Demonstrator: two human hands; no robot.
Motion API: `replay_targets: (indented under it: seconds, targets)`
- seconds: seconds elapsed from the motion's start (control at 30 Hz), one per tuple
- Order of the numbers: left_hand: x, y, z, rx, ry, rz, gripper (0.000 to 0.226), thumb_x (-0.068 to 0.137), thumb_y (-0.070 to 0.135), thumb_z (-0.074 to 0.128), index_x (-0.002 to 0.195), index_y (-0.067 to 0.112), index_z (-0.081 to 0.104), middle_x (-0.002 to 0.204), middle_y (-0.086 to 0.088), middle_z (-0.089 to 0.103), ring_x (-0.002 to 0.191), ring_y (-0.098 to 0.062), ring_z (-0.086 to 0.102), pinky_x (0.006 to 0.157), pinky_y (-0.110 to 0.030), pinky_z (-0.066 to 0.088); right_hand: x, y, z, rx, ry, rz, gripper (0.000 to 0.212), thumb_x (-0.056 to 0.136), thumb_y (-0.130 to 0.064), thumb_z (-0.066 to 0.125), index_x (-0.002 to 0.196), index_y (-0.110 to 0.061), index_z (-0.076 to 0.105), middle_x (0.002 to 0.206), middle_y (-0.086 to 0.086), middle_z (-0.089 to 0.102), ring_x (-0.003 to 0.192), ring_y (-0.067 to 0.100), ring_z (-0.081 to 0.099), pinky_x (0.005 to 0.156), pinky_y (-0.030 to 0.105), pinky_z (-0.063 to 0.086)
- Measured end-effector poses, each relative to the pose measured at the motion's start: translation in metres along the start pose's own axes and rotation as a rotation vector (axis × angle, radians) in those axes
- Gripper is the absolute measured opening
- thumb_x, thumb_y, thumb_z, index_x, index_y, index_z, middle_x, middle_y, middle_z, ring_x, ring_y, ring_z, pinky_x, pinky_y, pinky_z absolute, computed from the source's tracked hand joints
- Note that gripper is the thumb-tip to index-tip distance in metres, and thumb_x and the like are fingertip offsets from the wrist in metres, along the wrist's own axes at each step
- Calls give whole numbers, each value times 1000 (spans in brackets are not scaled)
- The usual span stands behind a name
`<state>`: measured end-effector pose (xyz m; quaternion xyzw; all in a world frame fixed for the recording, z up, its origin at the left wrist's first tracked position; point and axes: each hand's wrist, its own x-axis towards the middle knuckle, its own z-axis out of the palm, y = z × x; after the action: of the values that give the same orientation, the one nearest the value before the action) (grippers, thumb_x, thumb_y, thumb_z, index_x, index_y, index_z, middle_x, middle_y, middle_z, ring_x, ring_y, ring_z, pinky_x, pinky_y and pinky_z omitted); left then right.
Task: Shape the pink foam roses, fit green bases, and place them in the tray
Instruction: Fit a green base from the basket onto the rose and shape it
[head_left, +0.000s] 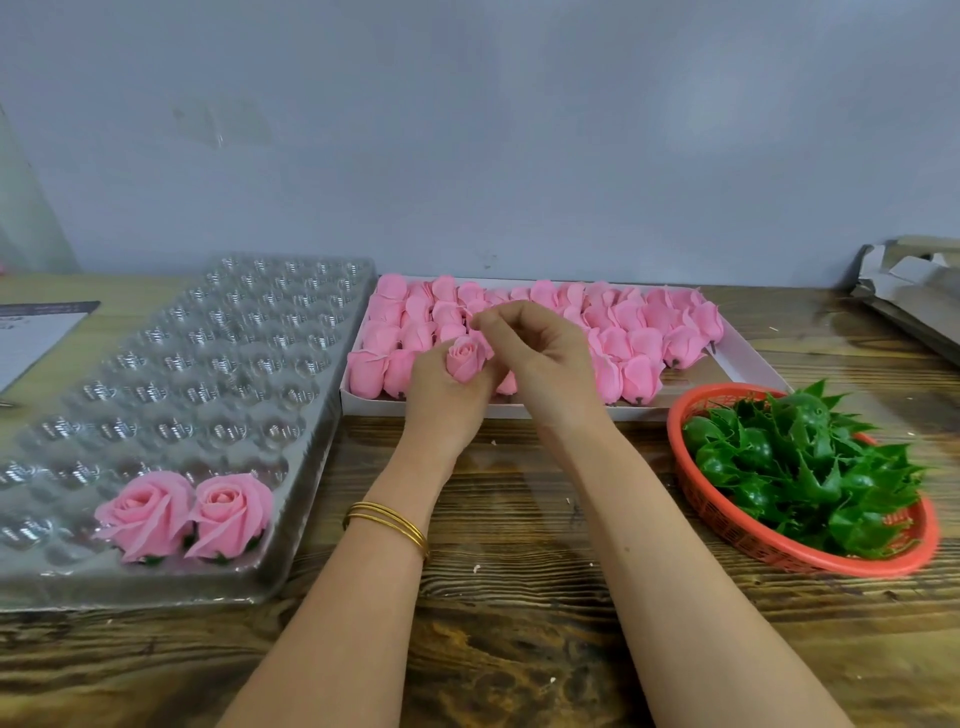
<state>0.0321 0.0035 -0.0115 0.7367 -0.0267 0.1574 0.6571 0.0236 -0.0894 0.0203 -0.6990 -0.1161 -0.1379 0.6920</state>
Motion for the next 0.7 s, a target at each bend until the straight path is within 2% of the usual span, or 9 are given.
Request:
replay_targets:
  seconds: [0.1, 0.17, 0.2, 0.27, 0.37, 0.47, 0.53, 0.6, 0.7]
  targets:
    - [1, -2, -1, 103, -5, 54, 23, 90, 9, 56, 74, 20, 68, 66, 9, 70, 65, -3, 63, 58, -25, 53, 3, -5, 12, -67, -39, -17, 22, 94, -10, 62, 74, -12, 71, 77, -6, 71, 79, -5, 63, 82, 20, 50]
    - [3, -4, -2, 186, 4, 77, 20, 90, 1, 53, 78, 8, 68, 70, 0, 68, 71, -14, 64, 63, -31, 54, 5, -6, 17, -129, -53, -35, 23, 94, -11, 62, 76, -1, 73, 79, 7, 73, 78, -7, 64, 81, 9, 46]
    - [4, -5, -2, 216, 9, 90, 24, 91, -1, 53, 74, 11, 66, 69, -1, 66, 70, -14, 62, 62, -25, 52, 4, -4, 19, -155, -56, -37, 23, 94, -12, 63, 77, -1, 74, 80, 11, 74, 80, -2, 66, 81, 10, 46]
    - [5, -7, -1, 241, 24, 121, 35, 94, 0, 52, 69, 24, 57, 67, 11, 56, 68, -6, 54, 56, -15, 43, 3, 1, 23, -206, -55, -37, 19, 94, -15, 64, 83, -5, 77, 83, 11, 74, 87, 14, 68, 86, 23, 51]
    - [5, -9, 0, 278, 45, 150, 35, 98, 5, 49, 70, 24, 54, 68, 17, 49, 68, 1, 49, 57, -15, 38, -1, 10, 26, -266, -36, -50, 17, 93, -21, 65, 91, -9, 77, 89, 5, 74, 90, 18, 67, 89, 36, 51]
    - [4, -10, 2, 200, 37, 142, 42, 99, 3, 45, 69, 32, 50, 70, 11, 53, 71, -2, 53, 65, -14, 45, -5, 15, 25, -274, -38, -82, 17, 94, -24, 63, 98, -13, 76, 93, -5, 71, 94, 9, 65, 93, 34, 51]
    - [4, -10, 2, 164, 31, 130, 38, 100, 3, 44, 73, 29, 54, 73, 9, 55, 73, -5, 55, 66, -13, 47, -8, 17, 23, -293, -58, -99, 21, 95, -26, 62, 106, -13, 74, 99, -8, 69, 99, 3, 62, 96, 31, 49]
    - [6, -11, 3, 188, 16, 126, 32, 100, 2, 44, 77, 20, 57, 72, 10, 54, 69, 2, 51, 61, -5, 42, -9, 18, 20, -337, -91, -93, 29, 96, -30, 61, 118, -13, 69, 113, -4, 69, 109, 4, 58, 101, 29, 44]
    - [7, -13, 5, 143, -23, 76, 27, 101, 0, 39, 87, 12, 58, 77, 5, 55, 72, -3, 52, 66, -6, 43, -10, 17, 16, -393, -147, -89, 40, 97, -31, 58, 132, -11, 59, 129, 3, 63, 115, 4, 51, 103, 24, 37]
